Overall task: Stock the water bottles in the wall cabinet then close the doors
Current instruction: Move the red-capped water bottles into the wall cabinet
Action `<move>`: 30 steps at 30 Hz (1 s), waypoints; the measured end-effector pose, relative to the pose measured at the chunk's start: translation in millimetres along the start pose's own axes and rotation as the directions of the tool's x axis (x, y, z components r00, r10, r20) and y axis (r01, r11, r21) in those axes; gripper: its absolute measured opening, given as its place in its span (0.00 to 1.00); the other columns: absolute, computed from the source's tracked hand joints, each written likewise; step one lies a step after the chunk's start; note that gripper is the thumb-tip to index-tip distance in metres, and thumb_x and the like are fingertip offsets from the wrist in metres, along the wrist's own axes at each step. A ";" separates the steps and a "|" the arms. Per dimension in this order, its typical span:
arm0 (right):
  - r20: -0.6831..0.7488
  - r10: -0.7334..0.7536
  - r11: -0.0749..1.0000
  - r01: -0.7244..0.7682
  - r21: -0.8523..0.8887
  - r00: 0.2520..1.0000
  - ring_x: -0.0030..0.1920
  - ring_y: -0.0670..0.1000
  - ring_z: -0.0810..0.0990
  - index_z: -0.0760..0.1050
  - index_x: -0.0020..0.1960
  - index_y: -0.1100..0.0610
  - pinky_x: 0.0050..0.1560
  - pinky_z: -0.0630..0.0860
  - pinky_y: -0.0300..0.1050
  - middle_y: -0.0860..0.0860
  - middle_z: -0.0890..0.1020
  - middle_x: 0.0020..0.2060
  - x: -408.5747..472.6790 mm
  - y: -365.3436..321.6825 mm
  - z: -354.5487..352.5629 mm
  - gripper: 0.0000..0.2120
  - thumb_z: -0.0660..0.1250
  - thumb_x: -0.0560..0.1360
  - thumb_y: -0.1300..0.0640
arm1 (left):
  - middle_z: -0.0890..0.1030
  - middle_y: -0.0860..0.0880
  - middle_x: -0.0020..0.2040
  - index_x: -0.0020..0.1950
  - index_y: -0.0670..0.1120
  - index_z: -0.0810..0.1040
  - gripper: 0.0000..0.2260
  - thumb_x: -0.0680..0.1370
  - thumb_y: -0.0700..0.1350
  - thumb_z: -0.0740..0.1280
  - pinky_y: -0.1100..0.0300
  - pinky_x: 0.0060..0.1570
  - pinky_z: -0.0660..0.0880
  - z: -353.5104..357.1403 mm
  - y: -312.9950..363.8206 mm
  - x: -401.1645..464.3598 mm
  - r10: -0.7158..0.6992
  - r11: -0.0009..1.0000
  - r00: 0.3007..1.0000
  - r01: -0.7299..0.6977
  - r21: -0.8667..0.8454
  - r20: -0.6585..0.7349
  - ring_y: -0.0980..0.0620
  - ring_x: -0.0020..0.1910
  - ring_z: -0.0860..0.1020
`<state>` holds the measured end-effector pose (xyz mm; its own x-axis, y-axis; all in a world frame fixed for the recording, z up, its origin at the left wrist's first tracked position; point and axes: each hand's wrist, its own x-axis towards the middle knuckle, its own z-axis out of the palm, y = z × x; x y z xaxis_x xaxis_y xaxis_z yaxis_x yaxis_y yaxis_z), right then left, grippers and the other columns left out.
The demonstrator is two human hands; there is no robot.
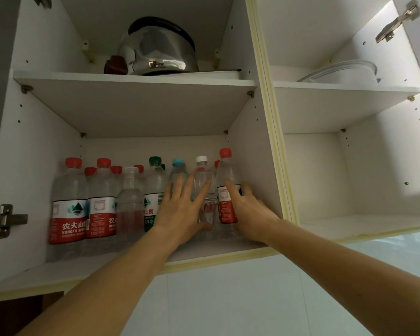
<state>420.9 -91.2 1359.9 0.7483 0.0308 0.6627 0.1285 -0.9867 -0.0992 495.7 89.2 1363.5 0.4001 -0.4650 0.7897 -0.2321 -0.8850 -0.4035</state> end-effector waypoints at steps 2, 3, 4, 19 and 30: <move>0.016 0.004 1.000 -0.004 0.007 1.000 0.63 0.66 0.77 0.34 0.80 0.42 0.62 0.78 0.61 0.63 0.57 0.76 2.7 -1.3 -1.3 0.57 0.74 0.74 0.67 | 0.38 0.40 0.82 0.82 0.53 0.33 0.50 0.75 0.72 0.61 0.38 0.78 0.45 -0.2 -1.3 0.1 0.011 1.000 1.000 -0.011 0.010 0.014 0.36 0.81 0.39; 0.025 0.008 1.000 -0.009 0.007 1.000 0.62 0.65 0.77 0.33 0.80 0.42 0.61 0.78 0.62 0.63 0.58 0.75 3.7 -1.6 -1.4 0.57 0.73 0.74 0.68 | 0.39 0.40 0.82 0.82 0.53 0.33 0.49 0.75 0.72 0.61 0.39 0.78 0.45 -0.2 -2.0 0.1 0.014 1.000 1.000 -0.014 0.016 0.020 0.36 0.81 0.39; 0.034 0.014 1.000 -0.014 0.007 0.999 0.62 0.65 0.78 0.33 0.80 0.42 0.61 0.79 0.62 0.63 0.58 0.75 4.6 -1.8 -1.3 0.57 0.72 0.74 0.69 | 0.38 0.40 0.82 0.81 0.54 0.33 0.49 0.76 0.72 0.61 0.39 0.78 0.45 -0.3 -2.7 0.2 0.018 0.999 0.999 -0.019 0.026 0.026 0.36 0.81 0.39; -0.059 -0.081 0.907 0.049 -0.418 0.995 0.71 0.66 0.63 0.50 0.80 0.58 0.60 0.78 0.56 0.63 0.58 0.74 14.4 -0.1 15.1 0.48 0.77 0.72 0.59 | 0.42 0.39 0.82 0.83 0.51 0.38 0.49 0.76 0.70 0.64 0.42 0.79 0.50 5.9 -7.4 5.1 0.050 0.999 0.998 -0.050 0.013 0.025 0.38 0.81 0.43; -0.073 -0.144 0.878 0.094 -0.469 0.987 0.75 0.64 0.62 0.44 0.82 0.55 0.70 0.69 0.57 0.63 0.50 0.78 26.4 5.2 11.2 0.55 0.79 0.68 0.60 | 0.26 0.49 0.79 0.80 0.57 0.30 0.56 0.69 0.75 0.65 0.48 0.71 0.43 3.0 -66.1 -17.8 0.172 0.985 0.981 -0.172 -0.015 0.092 0.44 0.80 0.34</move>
<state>448.6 -93.8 1368.6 0.6726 0.1609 0.7223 -0.1221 -0.9386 0.3227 506.5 155.9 1374.7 0.4337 -0.6107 0.6626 -0.3104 -0.7916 -0.5264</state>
